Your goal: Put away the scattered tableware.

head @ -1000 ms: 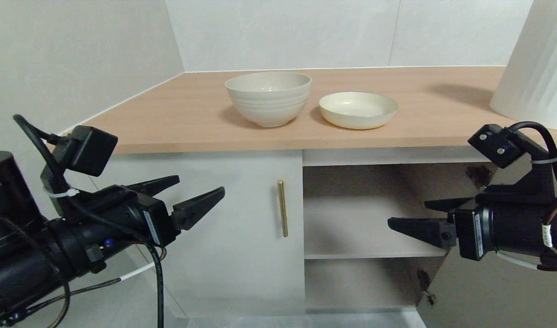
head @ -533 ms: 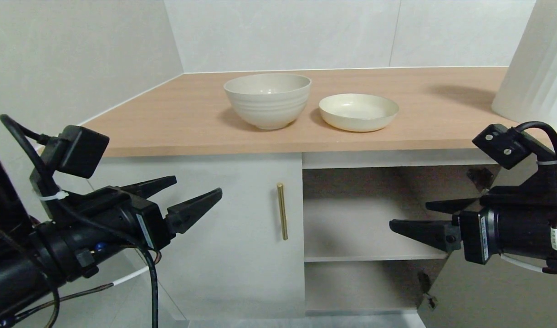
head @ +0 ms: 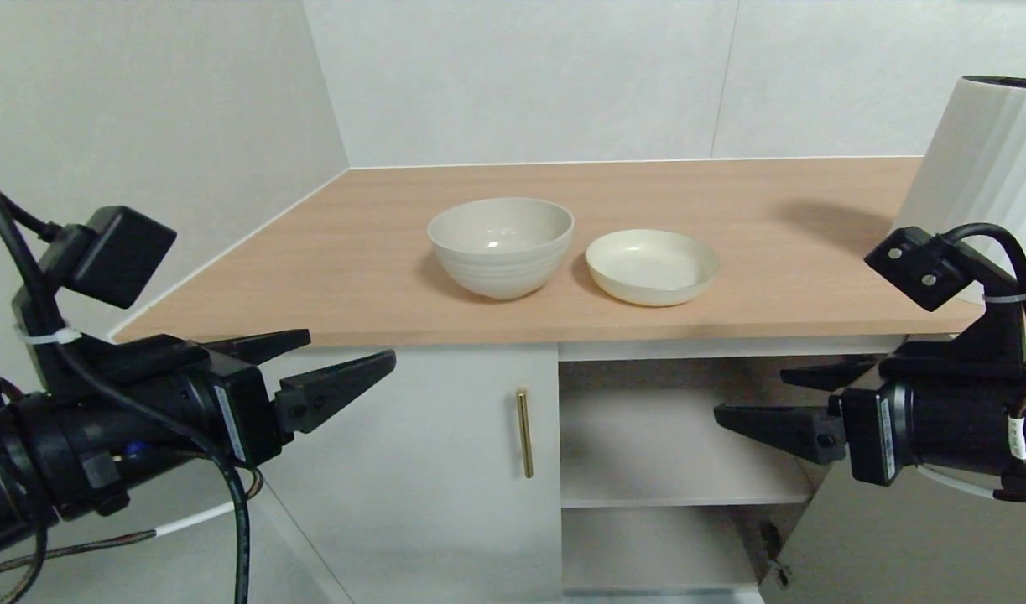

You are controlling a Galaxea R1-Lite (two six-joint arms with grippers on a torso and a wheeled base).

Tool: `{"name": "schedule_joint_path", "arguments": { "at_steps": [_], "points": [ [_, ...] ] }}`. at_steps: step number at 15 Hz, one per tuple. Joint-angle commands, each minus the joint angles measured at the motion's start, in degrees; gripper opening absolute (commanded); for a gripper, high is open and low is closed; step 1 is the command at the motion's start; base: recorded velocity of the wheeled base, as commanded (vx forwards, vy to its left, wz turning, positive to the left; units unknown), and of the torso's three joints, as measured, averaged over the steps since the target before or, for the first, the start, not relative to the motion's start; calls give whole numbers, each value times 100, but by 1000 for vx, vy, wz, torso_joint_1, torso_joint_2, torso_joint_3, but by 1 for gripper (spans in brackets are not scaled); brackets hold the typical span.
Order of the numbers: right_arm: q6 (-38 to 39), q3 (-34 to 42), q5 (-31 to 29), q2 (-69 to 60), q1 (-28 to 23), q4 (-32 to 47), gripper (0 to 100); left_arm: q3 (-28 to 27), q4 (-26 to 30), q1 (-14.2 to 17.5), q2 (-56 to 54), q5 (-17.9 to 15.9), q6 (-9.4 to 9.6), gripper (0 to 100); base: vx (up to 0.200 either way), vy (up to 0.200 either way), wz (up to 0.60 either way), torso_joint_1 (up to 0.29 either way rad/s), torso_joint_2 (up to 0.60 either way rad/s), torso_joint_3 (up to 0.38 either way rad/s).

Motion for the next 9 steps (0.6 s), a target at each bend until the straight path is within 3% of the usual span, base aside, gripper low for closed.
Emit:
{"name": "schedule_joint_path", "arguments": {
  "at_steps": [1,4,7,9],
  "points": [
    [2,-27,1,57,2,-14,100,-371,214,-2,79,-82,-14,100,0,0,0,178,-481,-295],
    [-7,-18,1,-13,2,-129,100,-863,328,-2,316,-311,-14,100,0,0,0,181,-478,-286],
    [-16,-27,1,4,11,-138,100,-986,337,-2,509,-293,-14,100,0,0,0,183,-445,-255],
    [-323,8,-34,57,2,-234,100,-1522,618,6,597,-267,-14,100,0,0,0,71,-161,-100]
  ]
}}
